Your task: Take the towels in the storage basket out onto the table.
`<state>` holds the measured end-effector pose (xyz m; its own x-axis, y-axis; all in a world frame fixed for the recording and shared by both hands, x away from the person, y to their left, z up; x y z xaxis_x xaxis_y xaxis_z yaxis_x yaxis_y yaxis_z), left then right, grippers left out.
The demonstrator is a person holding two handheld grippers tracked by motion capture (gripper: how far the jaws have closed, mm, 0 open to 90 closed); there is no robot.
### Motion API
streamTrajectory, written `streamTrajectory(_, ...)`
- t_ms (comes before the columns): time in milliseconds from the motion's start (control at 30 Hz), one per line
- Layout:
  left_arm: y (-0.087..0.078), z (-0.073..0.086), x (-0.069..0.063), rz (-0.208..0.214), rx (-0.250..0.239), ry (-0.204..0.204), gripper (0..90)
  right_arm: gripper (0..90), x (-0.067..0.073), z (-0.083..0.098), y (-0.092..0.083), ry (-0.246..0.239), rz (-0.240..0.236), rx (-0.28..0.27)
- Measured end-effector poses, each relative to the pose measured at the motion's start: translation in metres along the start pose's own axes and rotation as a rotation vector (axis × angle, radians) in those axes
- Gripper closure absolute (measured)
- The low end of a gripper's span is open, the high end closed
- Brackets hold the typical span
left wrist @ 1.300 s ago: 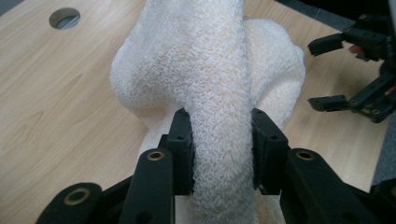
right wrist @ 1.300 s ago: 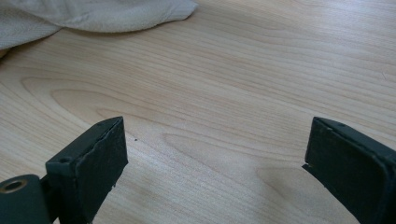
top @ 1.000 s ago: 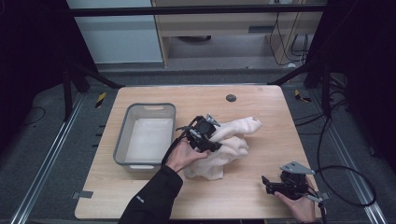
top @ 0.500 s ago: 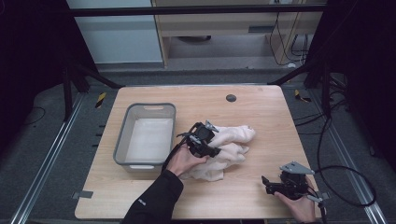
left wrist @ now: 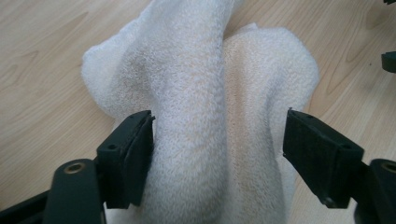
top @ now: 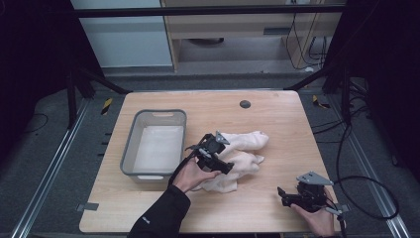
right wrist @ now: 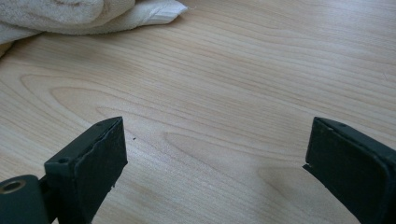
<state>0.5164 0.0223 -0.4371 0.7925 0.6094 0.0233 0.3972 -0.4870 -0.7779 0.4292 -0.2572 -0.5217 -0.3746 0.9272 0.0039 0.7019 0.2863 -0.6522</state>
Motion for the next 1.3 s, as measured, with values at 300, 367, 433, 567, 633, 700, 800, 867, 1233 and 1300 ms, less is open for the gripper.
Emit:
streamTrajectory(300,-0.035,0.006,0.003,-0.023,-0.073,-0.012,19.3,4.9,0.0,0.0,0.0,-0.001,0.003,0.0)
streamTrajectory(367,-0.044,0.008,0.004,-0.024,-0.088,-0.017,19.1,4.8,0.0,0.0,0.0,-0.003,0.004,0.003)
streamTrajectory(433,-0.053,0.011,0.005,-0.021,-0.1,-0.025,19.0,4.7,-0.001,0.0,0.0,-0.003,0.005,-0.003)
streamTrajectory(567,-0.068,0.019,0.006,-0.023,-0.128,-0.026,17.9,4.5,-0.001,0.0,0.0,0.008,0.004,-0.004)
streamTrajectory(633,-0.076,0.024,0.006,-0.024,-0.139,-0.025,17.9,4.5,-0.002,0.0,0.0,0.006,0.008,-0.006)
streamTrajectory(700,-0.083,0.029,0.008,-0.03,-0.146,-0.024,17.5,4.4,-0.002,0.001,0.0,0.009,0.007,-0.005)
streamTrajectory(800,-0.091,0.039,0.012,-0.035,-0.164,-0.041,17.3,4.4,-0.002,0.001,0.0,0.01,0.008,-0.007)
streamTrajectory(867,-0.097,0.046,0.014,-0.046,-0.174,-0.051,17.2,4.4,-0.002,0.001,0.0,0.015,0.01,-0.006)
streamTrajectory(1233,-0.122,0.087,0.039,-0.114,-0.206,-0.139,16.9,4.1,-0.003,0.002,-0.001,0.027,0.009,-0.008)
streamTrajectory(1300,-0.126,0.095,0.044,-0.127,-0.215,-0.162,16.9,3.9,-0.003,0.002,-0.001,0.029,0.009,-0.009)
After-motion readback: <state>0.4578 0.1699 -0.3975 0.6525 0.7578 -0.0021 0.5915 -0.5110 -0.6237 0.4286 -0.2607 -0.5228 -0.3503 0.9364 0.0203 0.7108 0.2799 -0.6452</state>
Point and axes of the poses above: each handheld gripper's, and its own axes: y roughly forward along the jaws, z roughly out of its underside, x roughly to its left, the point moved 4 cm from there along y, roughly forward along the jaws, and after that the axes turned 2 degrees about -z, right-handed, at the moved point
